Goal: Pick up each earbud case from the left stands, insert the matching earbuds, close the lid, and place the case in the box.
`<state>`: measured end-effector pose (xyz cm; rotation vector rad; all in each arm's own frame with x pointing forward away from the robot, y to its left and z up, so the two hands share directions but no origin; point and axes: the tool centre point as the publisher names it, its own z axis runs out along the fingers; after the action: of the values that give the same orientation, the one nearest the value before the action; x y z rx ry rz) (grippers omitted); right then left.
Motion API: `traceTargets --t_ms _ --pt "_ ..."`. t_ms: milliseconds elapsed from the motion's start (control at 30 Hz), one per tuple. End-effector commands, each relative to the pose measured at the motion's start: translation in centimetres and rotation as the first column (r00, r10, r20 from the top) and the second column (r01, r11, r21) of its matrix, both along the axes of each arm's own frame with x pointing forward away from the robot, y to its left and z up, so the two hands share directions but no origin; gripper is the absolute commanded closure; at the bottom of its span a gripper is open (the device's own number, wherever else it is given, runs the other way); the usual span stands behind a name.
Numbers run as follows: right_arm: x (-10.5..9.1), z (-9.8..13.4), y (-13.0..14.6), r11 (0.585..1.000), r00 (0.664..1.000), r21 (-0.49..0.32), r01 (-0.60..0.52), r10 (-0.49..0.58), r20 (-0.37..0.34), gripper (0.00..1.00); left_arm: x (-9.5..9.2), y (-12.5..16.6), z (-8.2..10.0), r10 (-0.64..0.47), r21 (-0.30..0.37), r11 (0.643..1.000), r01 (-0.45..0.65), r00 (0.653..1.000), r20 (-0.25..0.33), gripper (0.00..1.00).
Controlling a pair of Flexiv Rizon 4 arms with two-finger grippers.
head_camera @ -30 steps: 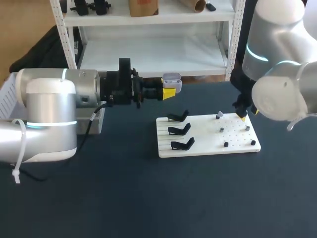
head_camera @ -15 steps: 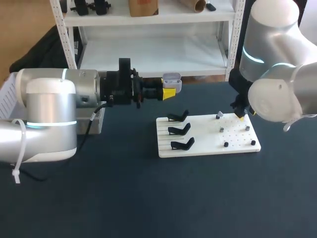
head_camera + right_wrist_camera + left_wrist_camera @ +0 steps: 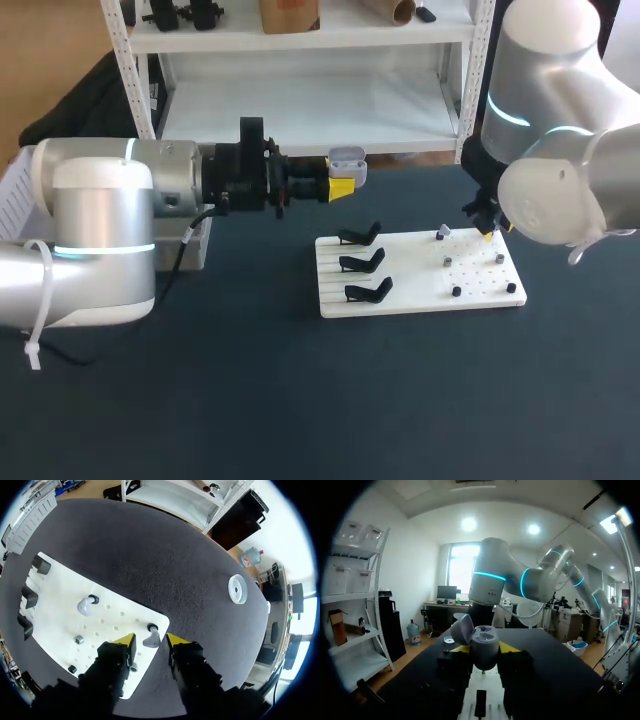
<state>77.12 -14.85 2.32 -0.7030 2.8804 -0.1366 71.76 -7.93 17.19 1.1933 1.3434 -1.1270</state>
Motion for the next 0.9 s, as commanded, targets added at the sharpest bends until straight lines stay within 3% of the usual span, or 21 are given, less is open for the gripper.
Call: traceTargets --t_ms 33,200,267,300,333,567,900 --pt "0.1 0.0 0.0 1.0 1.0 -0.004 0.005 -0.005 0.0 0.64 0.2 -0.1 0.0 -0.003 -0.001 1.0 0.003 1.0 -0.001 1.0" --pt "0.2 -0.1 -0.1 1.0 1.0 -0.003 0.014 -0.014 -0.003 0.67 0.2 -0.1 0.0 -0.003 -0.001 1.0 0.003 1.0 -0.001 1.0" --pt "0.2 -0.1 -0.2 1.0 1.0 -0.004 0.018 -0.018 -0.003 0.81 0.2 -0.1 0.0 -0.003 -0.001 1.0 0.003 1.0 -0.001 1.0" --pt "0.2 -0.1 -0.2 1.0 1.0 -0.004 0.019 -0.019 -0.003 0.95 0.2 -0.1 0.0 -0.003 -0.001 1.0 0.003 1.0 -0.001 1.0" --pt "0.2 -0.1 -0.2 1.0 1.0 -0.004 0.021 -0.021 -0.003 1.0 0.2 -0.1 0.0 -0.003 -0.001 1.0 0.003 1.0 -0.001 1.0" --pt "-0.4 1.2 -0.2 1.0 1.0 0.003 0.029 -0.029 0.011 1.0 0.2 -0.1 0.0 -0.003 -0.001 1.0 0.003 1.0 -0.001 1.0" --pt "-4.8 10.1 2.3 0.999 0.999 -0.002 0.043 -0.043 -0.016 1.0 0.2 -0.1 0.0 -0.003 -0.001 1.0 0.003 1.0 -0.001 1.0"
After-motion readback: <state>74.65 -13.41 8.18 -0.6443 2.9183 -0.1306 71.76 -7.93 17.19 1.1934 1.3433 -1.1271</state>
